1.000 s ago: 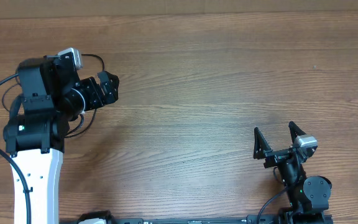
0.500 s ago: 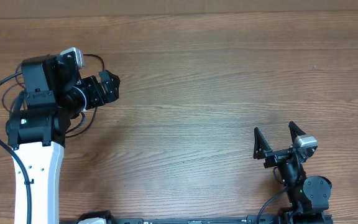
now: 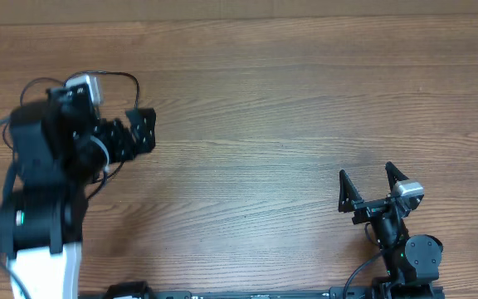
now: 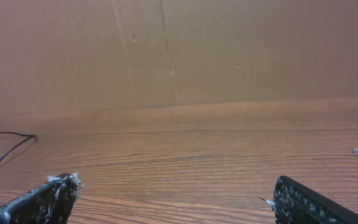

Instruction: Untangle cables

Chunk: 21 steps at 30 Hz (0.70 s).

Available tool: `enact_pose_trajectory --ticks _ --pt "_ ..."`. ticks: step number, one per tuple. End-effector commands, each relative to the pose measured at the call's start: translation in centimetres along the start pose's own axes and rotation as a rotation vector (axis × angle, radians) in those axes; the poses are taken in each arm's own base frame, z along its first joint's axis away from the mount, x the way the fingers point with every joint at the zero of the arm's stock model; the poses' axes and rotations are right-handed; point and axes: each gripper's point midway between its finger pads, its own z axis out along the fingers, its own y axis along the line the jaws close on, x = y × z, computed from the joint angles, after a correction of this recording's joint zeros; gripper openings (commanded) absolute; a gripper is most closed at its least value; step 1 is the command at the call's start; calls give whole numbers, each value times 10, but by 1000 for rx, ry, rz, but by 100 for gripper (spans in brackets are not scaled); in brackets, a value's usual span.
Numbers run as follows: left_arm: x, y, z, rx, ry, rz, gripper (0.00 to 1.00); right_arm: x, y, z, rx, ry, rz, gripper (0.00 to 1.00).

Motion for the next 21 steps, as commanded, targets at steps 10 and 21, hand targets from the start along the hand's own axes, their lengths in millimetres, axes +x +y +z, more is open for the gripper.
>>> enact_pose_trajectory --ticks 10,21 --pt "6 -30 -86 74 -244 110 100 3 2 0 -12 0 -1 100" --pt "28 -19 -73 54 -173 85 99 3 2 0 -12 0 -1 100"
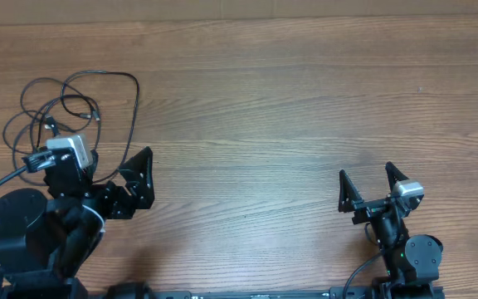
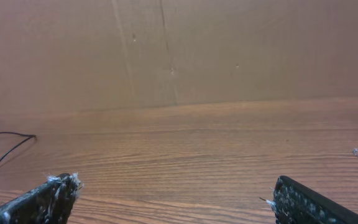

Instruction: Untangle cables

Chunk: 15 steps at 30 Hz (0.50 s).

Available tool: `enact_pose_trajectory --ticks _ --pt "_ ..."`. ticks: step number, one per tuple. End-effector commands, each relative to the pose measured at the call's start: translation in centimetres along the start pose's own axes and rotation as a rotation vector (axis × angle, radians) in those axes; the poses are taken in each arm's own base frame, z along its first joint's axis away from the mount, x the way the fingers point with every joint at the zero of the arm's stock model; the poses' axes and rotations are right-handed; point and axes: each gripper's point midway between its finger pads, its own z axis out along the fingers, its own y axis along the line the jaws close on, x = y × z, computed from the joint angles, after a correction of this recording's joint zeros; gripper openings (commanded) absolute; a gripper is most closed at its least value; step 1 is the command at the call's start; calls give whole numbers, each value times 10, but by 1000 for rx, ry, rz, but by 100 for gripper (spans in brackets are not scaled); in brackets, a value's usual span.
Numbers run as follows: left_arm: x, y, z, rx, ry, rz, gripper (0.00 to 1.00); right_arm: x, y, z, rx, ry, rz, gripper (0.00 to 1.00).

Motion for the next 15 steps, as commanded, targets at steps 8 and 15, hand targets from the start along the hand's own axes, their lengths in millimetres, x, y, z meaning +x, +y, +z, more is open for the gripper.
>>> enact_pose_trajectory --ticks 8,15 --pt "57 13 -5 10 -10 27 99 3 2 0 -12 0 -2 100" --pt "117 24 -21 -14 80 -5 100 3 2 0 -12 0 -2 100"
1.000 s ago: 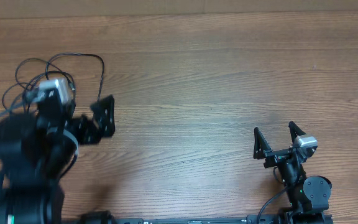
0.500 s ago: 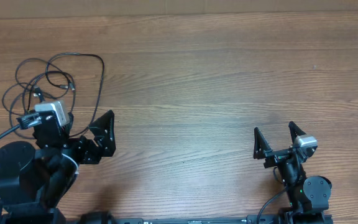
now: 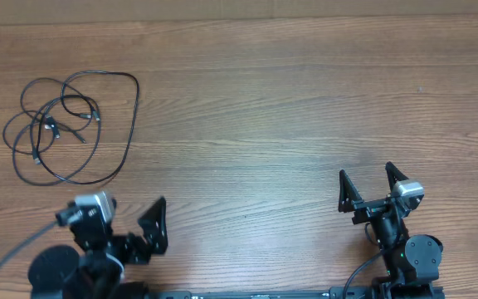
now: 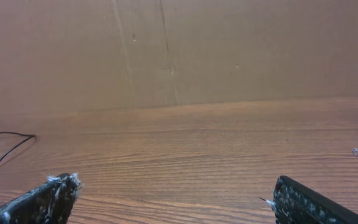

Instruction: Untangle cables

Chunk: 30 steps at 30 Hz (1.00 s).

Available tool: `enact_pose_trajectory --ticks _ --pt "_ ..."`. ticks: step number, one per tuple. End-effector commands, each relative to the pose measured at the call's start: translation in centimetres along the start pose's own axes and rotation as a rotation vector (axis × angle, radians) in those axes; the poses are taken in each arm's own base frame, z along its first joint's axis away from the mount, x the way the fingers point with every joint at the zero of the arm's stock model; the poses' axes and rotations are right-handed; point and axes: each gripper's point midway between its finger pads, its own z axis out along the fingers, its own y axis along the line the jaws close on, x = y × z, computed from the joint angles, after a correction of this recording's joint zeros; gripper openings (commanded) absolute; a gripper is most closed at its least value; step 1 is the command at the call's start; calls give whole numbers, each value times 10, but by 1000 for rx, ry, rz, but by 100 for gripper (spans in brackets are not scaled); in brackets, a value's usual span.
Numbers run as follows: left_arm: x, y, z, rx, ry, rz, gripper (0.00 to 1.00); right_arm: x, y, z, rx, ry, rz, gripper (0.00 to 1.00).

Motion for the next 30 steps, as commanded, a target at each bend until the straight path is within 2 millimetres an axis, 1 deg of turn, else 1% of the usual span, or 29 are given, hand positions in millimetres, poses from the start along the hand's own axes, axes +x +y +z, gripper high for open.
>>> enact_pose_trajectory --ticks 1,3,4,6,8,9,11,12,13,15,17,19,25,30 --pt "20 3 -3 -6 51 6 100 3 2 0 -12 0 -2 100" --pt "33 8 0 -20 98 -11 100 3 2 0 -12 0 -2 100" --pt "35 9 2 -20 102 -13 100 2 2 0 -12 -1 -2 100" --pt "34 11 6 -11 69 -1 100 3 2 0 -12 0 -2 100" --pt "27 10 10 6 4 22 99 3 2 0 -12 0 -2 100" --pt "19 8 12 20 -46 40 100 3 2 0 -12 0 -2 100" --pt "-6 2 13 63 -203 96 100 3 2 0 -12 0 -2 100" --pt "-21 -3 12 88 -296 128 100 3 2 0 -12 0 -2 100" --pt "-30 -7 10 106 -363 152 100 3 2 0 -12 0 -2 100" --pt "-57 -18 -2 159 -559 221 100 3 2 0 -12 0 -2 100" --pt "-77 -29 -16 205 -723 279 99 3 2 0 -12 0 -2 100" --pt "-87 -34 -23 226 -812 310 100 3 2 0 -12 0 -2 100" --pt "-87 -33 -22 228 -835 318 100 3 2 0 -12 0 -2 100" --pt "-78 -24 -6 224 -821 312 99 3 2 0 -12 0 -2 100"
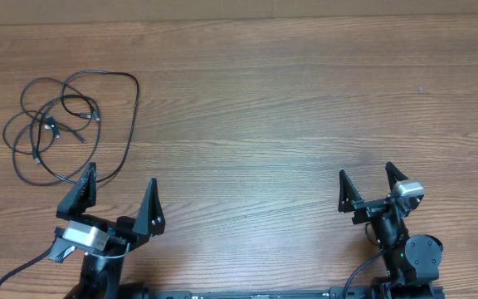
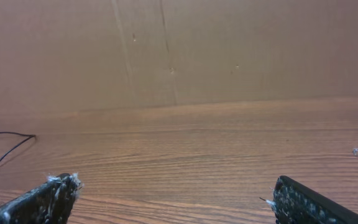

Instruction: Untangle cables

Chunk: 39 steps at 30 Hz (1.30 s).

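Observation:
A tangle of thin black cables (image 1: 69, 124) lies in loose loops at the far left of the wooden table; one strand (image 2: 5, 146) shows at the left edge of the right wrist view. My left gripper (image 1: 119, 181) stands open near the front left edge, just below the tangle and touching nothing. Near the front right edge my right gripper (image 1: 370, 175) is open too, its fingers (image 2: 55, 193) wide apart over bare wood, far from the cables.
The wooden table (image 1: 289, 108) spreads between the two arms. A brown cardboard wall (image 2: 179, 50) stands along the table's far edge.
My left arm has turned at the front left edge so both open fingers now point toward the cables. The cables and the right arm have not moved.
My left arm first covered the cable tangle at the far left. It then stood lower, with most of the tangle uncovered. Later it was at the front edge, the loops lying free. It now rests there, open. The right arm stayed still throughout.

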Available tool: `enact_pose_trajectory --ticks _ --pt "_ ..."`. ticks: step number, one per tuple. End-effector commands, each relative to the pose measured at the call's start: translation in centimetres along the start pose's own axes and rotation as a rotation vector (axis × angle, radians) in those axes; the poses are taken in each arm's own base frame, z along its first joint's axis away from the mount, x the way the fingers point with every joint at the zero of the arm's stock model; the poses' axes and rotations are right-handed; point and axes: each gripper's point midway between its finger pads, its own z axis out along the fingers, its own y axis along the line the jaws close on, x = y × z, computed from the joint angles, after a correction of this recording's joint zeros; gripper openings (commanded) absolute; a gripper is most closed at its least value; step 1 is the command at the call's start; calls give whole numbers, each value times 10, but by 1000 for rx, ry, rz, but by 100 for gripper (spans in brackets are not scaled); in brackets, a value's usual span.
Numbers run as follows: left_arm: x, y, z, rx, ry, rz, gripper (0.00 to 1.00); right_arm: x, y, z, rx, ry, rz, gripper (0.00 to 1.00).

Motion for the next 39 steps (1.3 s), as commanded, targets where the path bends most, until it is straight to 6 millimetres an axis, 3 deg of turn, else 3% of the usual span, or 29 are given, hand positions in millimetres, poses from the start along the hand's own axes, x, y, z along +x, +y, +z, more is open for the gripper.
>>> enact_pose_trajectory --ticks 1,17,24,39 --pt "19 6 0 -8 23 12 99 3 2 0 -12 0 -2 100" --pt "159 39 -19 -91 329 -98 100 3 2 0 -12 0 -2 100" --pt "187 42 -31 -123 448 -141 100 3 2 0 -11 0 -2 100" --pt "186 42 -30 -122 443 -139 100 3 2 0 -12 0 -2 100"
